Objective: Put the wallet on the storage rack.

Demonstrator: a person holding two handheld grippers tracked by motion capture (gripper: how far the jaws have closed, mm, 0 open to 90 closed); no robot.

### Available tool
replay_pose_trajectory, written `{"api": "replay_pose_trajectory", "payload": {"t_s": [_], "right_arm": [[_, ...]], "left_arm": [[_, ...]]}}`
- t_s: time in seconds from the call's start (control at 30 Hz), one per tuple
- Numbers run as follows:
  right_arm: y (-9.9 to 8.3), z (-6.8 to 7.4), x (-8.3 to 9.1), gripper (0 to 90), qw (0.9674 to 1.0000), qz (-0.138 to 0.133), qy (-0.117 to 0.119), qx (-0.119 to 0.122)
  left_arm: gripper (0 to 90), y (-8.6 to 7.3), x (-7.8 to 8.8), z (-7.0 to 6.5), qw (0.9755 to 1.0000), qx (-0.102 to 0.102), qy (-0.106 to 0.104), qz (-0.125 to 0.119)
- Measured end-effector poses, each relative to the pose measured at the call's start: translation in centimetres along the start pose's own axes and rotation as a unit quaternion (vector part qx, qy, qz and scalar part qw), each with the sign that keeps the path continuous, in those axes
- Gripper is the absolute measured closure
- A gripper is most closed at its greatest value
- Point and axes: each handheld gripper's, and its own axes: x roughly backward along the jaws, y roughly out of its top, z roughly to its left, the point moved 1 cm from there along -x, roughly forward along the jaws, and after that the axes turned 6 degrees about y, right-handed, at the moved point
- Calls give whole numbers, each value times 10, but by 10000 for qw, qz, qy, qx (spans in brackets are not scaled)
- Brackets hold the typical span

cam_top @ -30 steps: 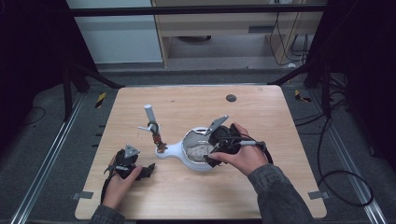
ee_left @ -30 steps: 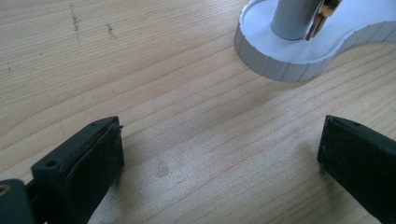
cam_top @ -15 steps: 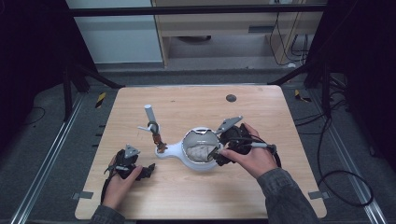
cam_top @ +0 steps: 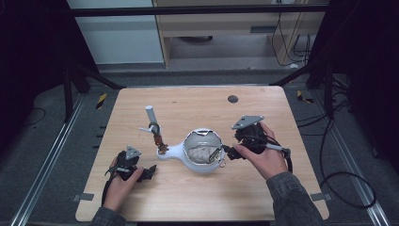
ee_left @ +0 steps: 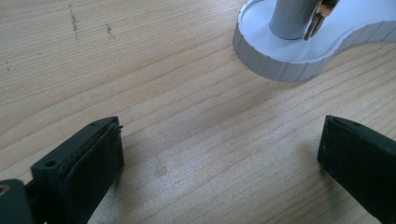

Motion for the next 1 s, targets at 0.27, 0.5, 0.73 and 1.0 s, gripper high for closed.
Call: {"api": "replay_pose_trajectory", "payload": {"t_s": [0.27, 0.5, 0.73, 1.0], "right_arm": [[-18, -18, 6, 82, 9984, -281, -372, -319], [-37, -28, 6, 85, 9972, -335, -500, -453], [-53, -33, 4, 87, 9953, -389, -580, -668], [-75, -41, 1, 88, 9922, -377, -634, -1005]], "left_arm": [[0, 0, 0, 0, 10000, -3, -1, -1], [0, 0, 0, 0, 10000, -3, 1, -1], [0, 0, 0, 0, 10000, -3, 1, -1], [0, 0, 0, 0, 10000, -13, 0, 5]]}}
